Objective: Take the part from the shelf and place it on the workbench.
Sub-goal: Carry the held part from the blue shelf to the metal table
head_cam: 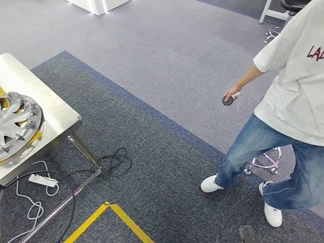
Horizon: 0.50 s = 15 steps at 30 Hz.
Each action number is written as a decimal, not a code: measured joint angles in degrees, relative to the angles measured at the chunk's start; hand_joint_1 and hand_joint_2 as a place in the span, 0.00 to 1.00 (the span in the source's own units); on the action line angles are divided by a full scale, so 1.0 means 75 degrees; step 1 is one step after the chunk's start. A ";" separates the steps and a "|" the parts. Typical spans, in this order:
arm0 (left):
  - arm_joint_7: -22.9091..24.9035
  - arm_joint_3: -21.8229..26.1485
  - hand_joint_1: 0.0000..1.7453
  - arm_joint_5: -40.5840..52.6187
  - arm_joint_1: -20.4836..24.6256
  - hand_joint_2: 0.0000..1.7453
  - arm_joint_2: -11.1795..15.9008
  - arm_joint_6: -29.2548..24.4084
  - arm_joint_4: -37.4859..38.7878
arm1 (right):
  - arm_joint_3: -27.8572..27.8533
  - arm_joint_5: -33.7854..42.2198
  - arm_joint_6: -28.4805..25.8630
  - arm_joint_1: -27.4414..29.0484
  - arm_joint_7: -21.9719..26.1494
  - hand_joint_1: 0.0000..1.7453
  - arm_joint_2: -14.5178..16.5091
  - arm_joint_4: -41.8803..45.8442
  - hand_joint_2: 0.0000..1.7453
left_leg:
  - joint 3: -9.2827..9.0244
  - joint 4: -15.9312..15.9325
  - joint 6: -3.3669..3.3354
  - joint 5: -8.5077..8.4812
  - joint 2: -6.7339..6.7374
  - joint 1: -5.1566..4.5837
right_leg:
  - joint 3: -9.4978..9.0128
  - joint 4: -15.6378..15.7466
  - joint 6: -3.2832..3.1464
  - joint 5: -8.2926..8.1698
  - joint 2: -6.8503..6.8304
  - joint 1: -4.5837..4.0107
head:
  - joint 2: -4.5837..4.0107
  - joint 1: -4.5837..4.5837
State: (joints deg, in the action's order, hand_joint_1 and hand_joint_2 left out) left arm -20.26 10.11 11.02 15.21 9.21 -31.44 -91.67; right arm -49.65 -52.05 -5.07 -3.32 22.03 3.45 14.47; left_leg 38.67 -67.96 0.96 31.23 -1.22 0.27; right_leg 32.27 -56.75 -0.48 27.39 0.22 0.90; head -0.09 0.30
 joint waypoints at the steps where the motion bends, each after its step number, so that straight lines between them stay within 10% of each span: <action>1: 0.0000 -0.0001 1.00 0.0000 -0.0017 1.00 -0.0003 -0.0002 0.0004 | -0.0002 -0.0001 -0.0001 0.0011 -0.0001 0.00 0.0000 0.0000 1.00 | 0.0239 -0.0508 0.0027 0.0193 0.0055 0.0019 | -0.0005 -0.0001 -0.0010 0.0010 -0.0078 -0.0004 | 0.0000 0.0001; 3: 0.0000 -0.0004 1.00 0.0005 -0.0051 1.00 -0.0006 -0.0005 0.0012 | -0.0006 -0.0006 0.0004 0.0025 -0.0002 0.00 0.0000 0.0000 1.00 | 0.0391 -0.0821 0.0057 0.0163 0.0094 0.0046 | -0.0023 -0.0003 -0.0008 0.0035 -0.0226 -0.0007 | 0.0000 -0.0001; 7: -0.0004 -0.0007 1.00 0.0037 -0.0016 1.00 -0.0004 -0.0012 0.0017 | -0.0007 -0.0021 0.0011 0.0015 -0.0003 0.00 0.0003 0.0000 1.00 | -0.0485 0.0972 -0.0009 -0.0707 0.0510 0.0001 | -0.0117 -0.0018 0.0096 0.0123 -0.0475 -0.0050 | 0.0000 -0.0005; 11: -0.0007 -0.0007 1.00 0.0071 -0.0001 1.00 0.0003 -0.0035 0.0022 | -0.0007 -0.0034 0.0011 0.0001 -0.0008 0.00 0.0002 0.0000 1.00 | -0.0598 0.1344 -0.0202 -0.0738 0.0494 -0.0048 | -0.0146 -0.0038 0.0249 0.0221 -0.0706 -0.0094 | 0.0000 0.0012; 15: -0.0020 -0.0006 1.00 0.0130 0.0021 1.00 -0.0002 -0.0052 0.0023 | -0.0007 -0.0052 0.0018 -0.0025 -0.0007 0.00 0.0005 -0.0005 1.00 | -0.0629 0.1376 -0.0372 -0.0757 0.0234 -0.0006 | 0.0480 -0.1335 0.0349 0.0914 -0.0165 -0.0048 | 0.0000 0.0066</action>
State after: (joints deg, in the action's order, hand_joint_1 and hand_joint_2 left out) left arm -20.41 10.07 11.99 15.37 9.20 -31.83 -91.50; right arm -49.70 -52.45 -4.93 -3.50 21.98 3.49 14.43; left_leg 33.95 -57.64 -1.83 25.55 0.54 0.23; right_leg 35.87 -66.76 2.14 34.24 -1.02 0.54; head -0.09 0.79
